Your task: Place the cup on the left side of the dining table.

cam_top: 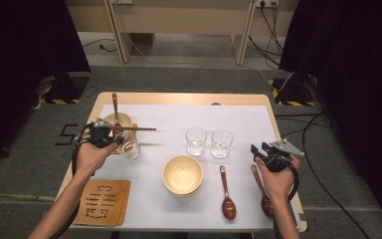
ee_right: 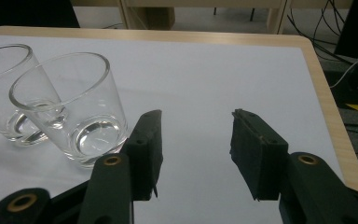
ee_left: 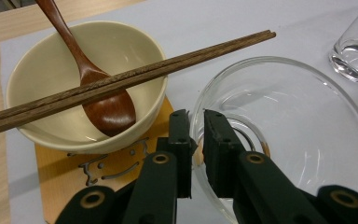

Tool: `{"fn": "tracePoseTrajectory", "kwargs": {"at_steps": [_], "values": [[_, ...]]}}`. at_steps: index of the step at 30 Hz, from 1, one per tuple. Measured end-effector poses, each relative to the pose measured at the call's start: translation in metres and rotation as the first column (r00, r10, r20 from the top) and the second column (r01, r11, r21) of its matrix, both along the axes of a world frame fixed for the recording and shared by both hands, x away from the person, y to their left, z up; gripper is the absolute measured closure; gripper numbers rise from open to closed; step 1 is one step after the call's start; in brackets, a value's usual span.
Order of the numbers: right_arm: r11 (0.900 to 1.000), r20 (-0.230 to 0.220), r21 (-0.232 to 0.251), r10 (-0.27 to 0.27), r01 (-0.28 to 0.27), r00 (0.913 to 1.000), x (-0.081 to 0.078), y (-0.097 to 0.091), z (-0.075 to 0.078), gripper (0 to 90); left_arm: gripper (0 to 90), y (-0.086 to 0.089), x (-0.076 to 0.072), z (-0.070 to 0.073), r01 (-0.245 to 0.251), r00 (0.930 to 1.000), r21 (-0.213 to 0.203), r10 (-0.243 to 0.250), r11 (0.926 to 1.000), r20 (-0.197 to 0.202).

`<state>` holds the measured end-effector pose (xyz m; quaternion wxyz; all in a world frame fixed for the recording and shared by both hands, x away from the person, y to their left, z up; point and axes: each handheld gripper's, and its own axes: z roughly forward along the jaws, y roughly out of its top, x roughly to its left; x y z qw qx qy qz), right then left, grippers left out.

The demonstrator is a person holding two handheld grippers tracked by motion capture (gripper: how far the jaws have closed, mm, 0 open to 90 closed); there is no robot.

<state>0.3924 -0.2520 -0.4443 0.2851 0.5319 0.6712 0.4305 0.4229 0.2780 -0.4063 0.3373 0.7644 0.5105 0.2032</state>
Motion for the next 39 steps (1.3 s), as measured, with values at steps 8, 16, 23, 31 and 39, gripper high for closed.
{"fn": "tracePoseTrajectory", "kwargs": {"at_steps": [8,16,23,31,39], "values": [[1.0,-0.003,0.0,0.0,0.0,1.0,0.0,0.001,-0.001,53.6,80.9,0.004,-0.001,-0.004,-0.004,0.9999,0.011,0.005,0.9999,-0.013],[1.0,-0.003,0.002,-0.001,0.001,1.0,0.0,0.001,0.0,53.6,80.9,0.006,-0.004,-0.009,-0.001,0.9997,0.01,0.001,0.9999,-0.025],[1.0,-0.001,-0.001,-0.001,0.001,1.0,0.0,0.0,0.0,53.6,81.0,0.01,-0.009,-0.015,0.0,0.9992,0.017,0.0,0.9999,-0.041],[1.0,-0.002,-0.003,0.0,0.0,1.0,0.0,0.001,0.0,53.6,81.0,0.009,-0.011,-0.02,0.01,0.9978,0.026,-0.008,0.9996,-0.065],[1.0,-0.002,0.001,-0.002,0.002,1.0,0.0,0.001,-0.001,53.6,81.0,0.01,-0.009,-0.025,0.013,0.9958,0.022,-0.011,0.9997,-0.09]]}}
